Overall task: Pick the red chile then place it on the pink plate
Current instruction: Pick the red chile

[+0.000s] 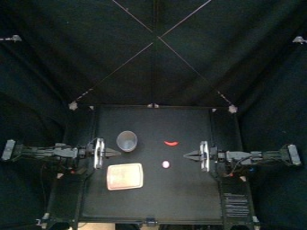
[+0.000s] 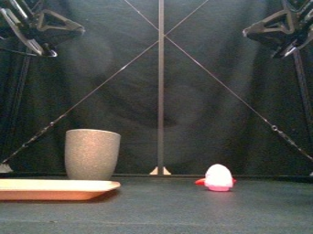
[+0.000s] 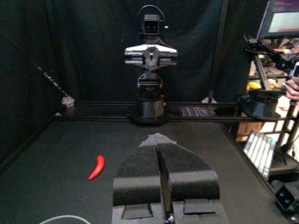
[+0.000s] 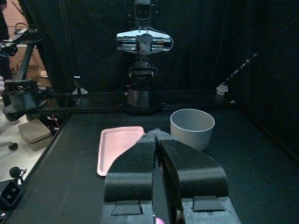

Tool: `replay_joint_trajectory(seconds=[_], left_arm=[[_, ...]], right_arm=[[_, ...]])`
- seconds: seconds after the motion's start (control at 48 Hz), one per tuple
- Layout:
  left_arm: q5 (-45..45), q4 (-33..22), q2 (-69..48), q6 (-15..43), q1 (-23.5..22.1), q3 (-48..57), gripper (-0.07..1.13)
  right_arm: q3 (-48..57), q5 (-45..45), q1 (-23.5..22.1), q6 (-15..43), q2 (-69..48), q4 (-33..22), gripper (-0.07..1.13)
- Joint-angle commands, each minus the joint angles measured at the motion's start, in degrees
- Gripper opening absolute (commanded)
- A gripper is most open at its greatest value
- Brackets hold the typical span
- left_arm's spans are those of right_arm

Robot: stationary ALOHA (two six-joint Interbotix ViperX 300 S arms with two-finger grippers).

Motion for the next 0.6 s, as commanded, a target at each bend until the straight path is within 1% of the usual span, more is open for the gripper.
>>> replay_joint_trajectory(seconds=[0.021, 0.083, 0.188, 0.292, 0.354, 0.417, 0.438, 0.5, 0.521, 0.604], left_arm=[[-0.26, -0.26, -0.09, 0.09, 0.97, -0.09, -0.02], [-0.26, -0.26, -0.18, 0.09, 1.14, -0.09, -0.06], [-0.18, -0.18, -0.18, 0.18, 1.14, 0.0, -0.04], [-0.18, 0.09, -0.18, 0.26, 1.23, 0.09, -0.04], [-0.18, 0.09, -0.18, 0.26, 1.23, 0.26, -0.04], [-0.18, 0.18, -0.18, 0.26, 1.23, 0.35, -0.04], [-0.18, 0.18, -0.18, 0.26, 1.23, 0.35, -0.04], [-0.18, 0.26, -0.18, 0.26, 1.32, 0.35, -0.04], [-0.18, 0.35, -0.18, 0.26, 1.32, 0.44, -0.04], [-0.18, 0.44, -0.26, 0.26, 1.32, 0.53, -0.04]], right_arm=[[-0.26, 0.09, -1.58, 0.44, 2.11, 0.26, 0.03], [-0.88, 1.14, -3.43, 0.7, 3.96, 0.79, 0.03], [-3.25, 4.92, -7.12, 1.32, 8.44, 2.11, 0.04], [-7.12, 12.04, -10.99, 1.14, 14.59, 1.67, 0.08], [-9.32, 17.23, -13.1, 1.05, 17.84, 0.44, 0.11], [-11.43, 22.06, -14.85, 1.14, 20.92, -1.32, 0.18], [-12.22, 23.91, -15.56, 1.05, 22.41, -2.2, 0.22], [-13.54, 26.46, -16.26, 0.88, 24.87, -3.78, 0.3], [-14.24, 27.33, -16.52, 0.88, 26.19, -4.66, 0.35], [-15.56, 28.74, -17.14, 0.97, 29.44, -7.29, 0.51]])
